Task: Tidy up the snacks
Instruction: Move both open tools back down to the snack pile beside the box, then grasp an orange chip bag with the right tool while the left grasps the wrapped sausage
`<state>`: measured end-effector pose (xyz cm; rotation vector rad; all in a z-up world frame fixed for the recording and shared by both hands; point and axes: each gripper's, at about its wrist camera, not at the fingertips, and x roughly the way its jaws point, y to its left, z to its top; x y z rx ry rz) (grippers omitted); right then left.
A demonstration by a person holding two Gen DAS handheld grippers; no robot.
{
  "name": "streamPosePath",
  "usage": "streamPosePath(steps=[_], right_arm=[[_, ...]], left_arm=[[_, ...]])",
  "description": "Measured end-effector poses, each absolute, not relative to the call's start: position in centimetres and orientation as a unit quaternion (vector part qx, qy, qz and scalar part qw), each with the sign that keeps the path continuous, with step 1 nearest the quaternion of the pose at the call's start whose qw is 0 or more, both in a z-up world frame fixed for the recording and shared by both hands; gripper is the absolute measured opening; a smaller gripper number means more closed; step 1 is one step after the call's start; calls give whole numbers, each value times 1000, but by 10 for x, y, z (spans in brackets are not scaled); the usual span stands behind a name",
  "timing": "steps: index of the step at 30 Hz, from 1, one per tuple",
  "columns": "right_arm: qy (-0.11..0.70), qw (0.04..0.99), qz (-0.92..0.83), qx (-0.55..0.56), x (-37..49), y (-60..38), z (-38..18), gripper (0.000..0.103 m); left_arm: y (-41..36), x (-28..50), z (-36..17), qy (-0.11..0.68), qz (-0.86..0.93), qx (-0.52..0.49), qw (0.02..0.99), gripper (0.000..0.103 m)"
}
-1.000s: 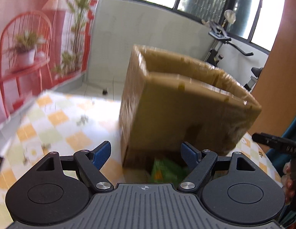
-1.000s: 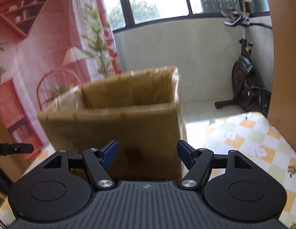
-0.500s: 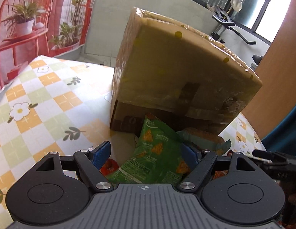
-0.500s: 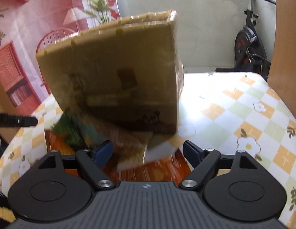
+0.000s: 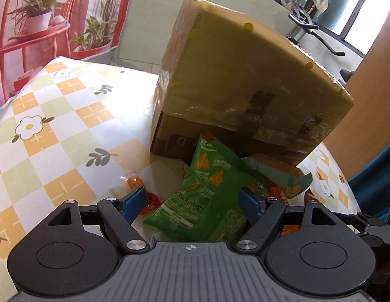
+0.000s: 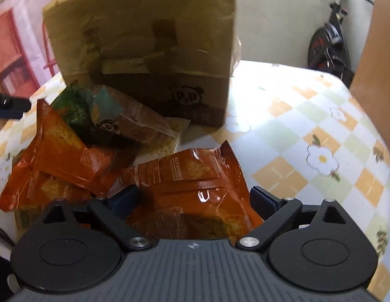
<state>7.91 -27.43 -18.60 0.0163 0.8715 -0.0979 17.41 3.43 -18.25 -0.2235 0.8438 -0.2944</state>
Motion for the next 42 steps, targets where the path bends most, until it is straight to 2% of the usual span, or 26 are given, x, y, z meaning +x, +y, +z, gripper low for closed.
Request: streamPosePath(steps=[5, 18, 20, 22, 23, 33, 41, 42], right_arm=[[423, 904, -53, 32, 82, -281, -196, 101], [386, 920, -67, 14, 94, -270, -204, 101], [381, 922, -71, 15, 98, -270, -204, 98], [377, 923, -69, 16, 102, -269, -202, 97], [377, 923, -69, 17, 103, -269, -202, 97], [371, 926, -67, 20, 99, -270, -204, 96], [370, 926, -66, 22, 97, -269, -204, 96], [370, 926, -66, 22, 97, -269, -204, 96]], left_arm=[[42, 175, -185, 412, -124, -116, 895, 82], [55, 183, -194, 429, -90, -128, 890, 81], [58, 184, -197, 430, -83, -133, 889, 79], [62, 187, -201, 432, -80, -136, 888, 63], [62, 190, -203, 434, -76, -132, 888, 60], [57, 221, -223, 443, -43, -111, 889, 59], [48, 218, -233, 442, -40, -91, 891, 45], [47, 218, -234, 440, -40, -87, 893, 37]])
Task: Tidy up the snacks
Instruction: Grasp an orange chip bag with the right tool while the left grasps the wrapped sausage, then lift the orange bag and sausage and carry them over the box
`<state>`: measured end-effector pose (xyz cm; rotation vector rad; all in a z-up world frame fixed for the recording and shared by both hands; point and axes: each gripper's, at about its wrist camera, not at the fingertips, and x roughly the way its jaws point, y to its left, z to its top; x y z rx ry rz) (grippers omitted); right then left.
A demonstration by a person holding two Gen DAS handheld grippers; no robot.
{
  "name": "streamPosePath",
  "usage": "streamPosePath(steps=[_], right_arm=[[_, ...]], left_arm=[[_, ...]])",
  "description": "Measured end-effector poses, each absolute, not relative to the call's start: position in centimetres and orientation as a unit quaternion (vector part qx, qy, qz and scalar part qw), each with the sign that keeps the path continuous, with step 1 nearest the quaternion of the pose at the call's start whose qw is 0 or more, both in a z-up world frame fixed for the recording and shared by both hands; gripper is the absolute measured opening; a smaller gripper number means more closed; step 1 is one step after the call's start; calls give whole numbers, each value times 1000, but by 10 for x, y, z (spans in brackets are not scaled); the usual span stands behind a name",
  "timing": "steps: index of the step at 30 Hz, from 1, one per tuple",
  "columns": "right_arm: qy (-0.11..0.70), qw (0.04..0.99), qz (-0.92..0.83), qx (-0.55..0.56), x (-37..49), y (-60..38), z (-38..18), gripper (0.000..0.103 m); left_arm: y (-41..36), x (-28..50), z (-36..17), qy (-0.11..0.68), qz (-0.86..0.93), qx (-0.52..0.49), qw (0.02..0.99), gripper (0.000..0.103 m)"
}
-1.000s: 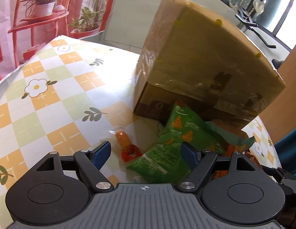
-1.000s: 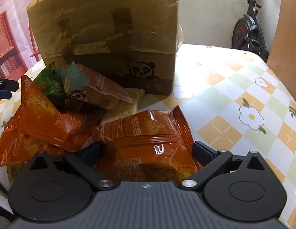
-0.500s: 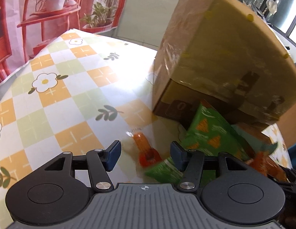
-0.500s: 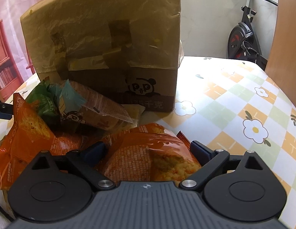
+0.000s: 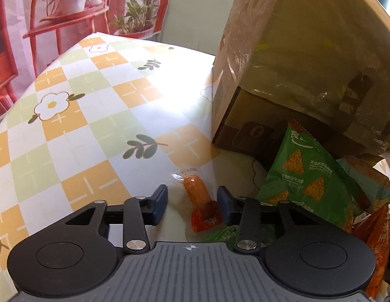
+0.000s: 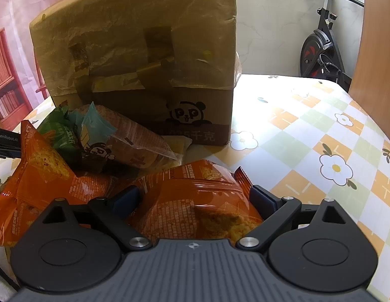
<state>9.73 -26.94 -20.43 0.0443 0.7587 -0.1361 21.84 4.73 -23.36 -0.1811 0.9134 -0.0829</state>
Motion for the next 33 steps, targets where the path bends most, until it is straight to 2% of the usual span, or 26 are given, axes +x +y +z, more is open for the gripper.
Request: streamPosePath(steps=[1, 6, 21, 28, 33], right_arm=[[370, 926, -66, 22, 97, -269, -204, 96], [371, 926, -66, 24, 97, -269, -204, 96], [388, 920, -62, 8, 100, -265, -201, 96], [365, 929, -58, -18, 88, -263, -183, 96], [388, 920, -55, 30, 81, -283, -182, 96]], left_arm=[[47, 219, -234, 438, -46, -90, 893, 31], [46, 213, -231, 421, -40, -79, 903, 29], [61, 195, -214, 397, -29, -106, 911, 29], [62, 192, -211, 393, -34, -106, 913, 29], [64, 191, -211, 392, -35, -109, 913, 29]])
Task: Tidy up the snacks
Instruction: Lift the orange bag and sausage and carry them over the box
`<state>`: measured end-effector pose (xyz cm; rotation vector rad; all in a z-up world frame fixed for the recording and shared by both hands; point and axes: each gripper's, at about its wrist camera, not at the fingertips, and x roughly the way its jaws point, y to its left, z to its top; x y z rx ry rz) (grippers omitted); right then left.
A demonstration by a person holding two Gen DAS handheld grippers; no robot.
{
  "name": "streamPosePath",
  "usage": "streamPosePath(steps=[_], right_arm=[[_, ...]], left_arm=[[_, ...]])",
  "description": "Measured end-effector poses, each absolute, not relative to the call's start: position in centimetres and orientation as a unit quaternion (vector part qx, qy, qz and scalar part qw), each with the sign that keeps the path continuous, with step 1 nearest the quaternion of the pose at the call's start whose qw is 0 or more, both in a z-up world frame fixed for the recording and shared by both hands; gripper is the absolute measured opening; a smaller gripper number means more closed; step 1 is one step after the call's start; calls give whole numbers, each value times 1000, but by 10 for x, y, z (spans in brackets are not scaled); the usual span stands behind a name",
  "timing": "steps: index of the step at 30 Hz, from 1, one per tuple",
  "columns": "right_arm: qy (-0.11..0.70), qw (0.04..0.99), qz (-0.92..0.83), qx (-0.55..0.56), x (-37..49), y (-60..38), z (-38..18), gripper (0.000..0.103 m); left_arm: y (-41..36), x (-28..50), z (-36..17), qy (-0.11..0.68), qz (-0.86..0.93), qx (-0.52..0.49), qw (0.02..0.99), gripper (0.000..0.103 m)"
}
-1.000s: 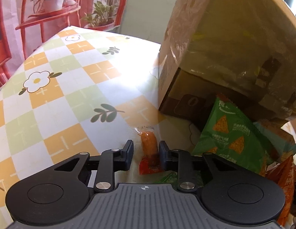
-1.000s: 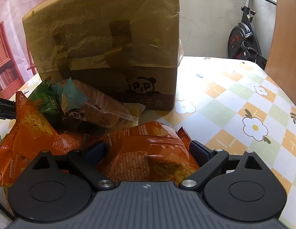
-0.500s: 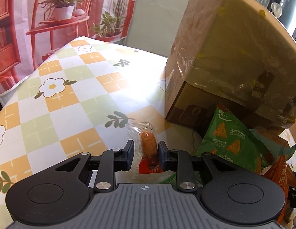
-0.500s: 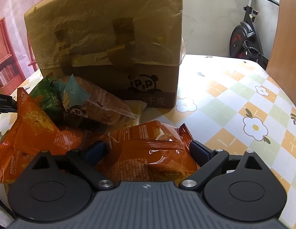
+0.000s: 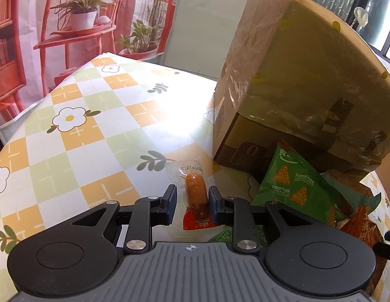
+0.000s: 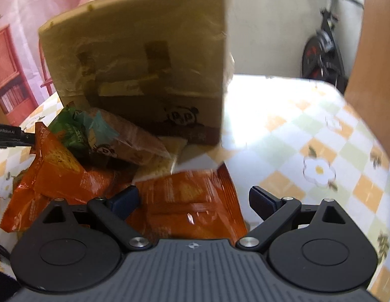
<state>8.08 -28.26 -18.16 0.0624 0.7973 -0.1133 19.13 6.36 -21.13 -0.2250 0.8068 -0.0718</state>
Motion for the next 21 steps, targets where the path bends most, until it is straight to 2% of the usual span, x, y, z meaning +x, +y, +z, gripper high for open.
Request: streamPosePath(steps=[9, 16, 21], right_arm=[[392, 909, -85, 117, 51, -300, -171, 96], [432, 877, -105, 184, 44, -308, -181, 96], [434, 868, -119, 213, 47, -314, -188, 101]], left_arm=[[63, 190, -209, 385, -42, -108, 916, 29], [63, 189, -209, 383, -43, -107, 916, 29], [64, 188, -209, 383, -42, -109, 916, 29]])
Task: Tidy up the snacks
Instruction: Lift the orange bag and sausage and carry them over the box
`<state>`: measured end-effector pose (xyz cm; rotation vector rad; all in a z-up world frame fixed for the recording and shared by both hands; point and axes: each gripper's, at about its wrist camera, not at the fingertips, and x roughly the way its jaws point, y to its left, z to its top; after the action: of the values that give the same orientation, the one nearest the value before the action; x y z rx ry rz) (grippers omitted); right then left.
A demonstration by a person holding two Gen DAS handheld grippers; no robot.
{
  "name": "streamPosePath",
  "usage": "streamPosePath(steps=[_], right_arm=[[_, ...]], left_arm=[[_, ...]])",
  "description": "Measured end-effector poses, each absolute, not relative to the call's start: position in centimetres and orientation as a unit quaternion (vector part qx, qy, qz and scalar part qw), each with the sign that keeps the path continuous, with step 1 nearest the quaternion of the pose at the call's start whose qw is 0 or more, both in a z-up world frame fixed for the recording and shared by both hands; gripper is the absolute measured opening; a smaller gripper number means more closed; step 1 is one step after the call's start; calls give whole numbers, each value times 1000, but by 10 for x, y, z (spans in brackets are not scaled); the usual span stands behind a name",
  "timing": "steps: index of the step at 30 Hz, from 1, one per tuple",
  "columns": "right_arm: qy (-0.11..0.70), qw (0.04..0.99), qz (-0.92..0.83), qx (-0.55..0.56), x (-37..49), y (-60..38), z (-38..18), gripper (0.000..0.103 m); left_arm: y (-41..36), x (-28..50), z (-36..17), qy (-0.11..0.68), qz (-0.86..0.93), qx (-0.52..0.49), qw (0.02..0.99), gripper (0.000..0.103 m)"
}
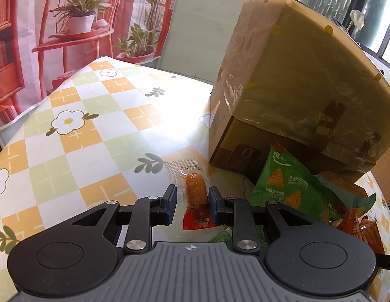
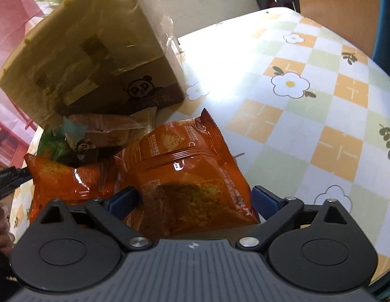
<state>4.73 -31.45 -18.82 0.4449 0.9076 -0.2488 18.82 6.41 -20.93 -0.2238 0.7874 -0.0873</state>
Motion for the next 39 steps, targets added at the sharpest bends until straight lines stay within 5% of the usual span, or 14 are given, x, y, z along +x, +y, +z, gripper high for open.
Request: streamPosePath(steps=[18, 20, 26, 39], right_arm=[[405, 887, -82, 205, 85, -320, -208, 103], [397, 892, -80, 202, 82, -318, -204, 94], [372, 907, -68, 184, 70, -316, -183, 83], [250, 952, -78, 156, 60, -321, -100, 82]], left_arm=[[69, 181, -201, 369, -43, -112, 922, 29], [70, 179, -200, 367, -40, -113, 922, 29], [72, 177, -190, 354, -36, -116, 927, 29], [63, 171, -141, 283, -70, -108, 950, 29]])
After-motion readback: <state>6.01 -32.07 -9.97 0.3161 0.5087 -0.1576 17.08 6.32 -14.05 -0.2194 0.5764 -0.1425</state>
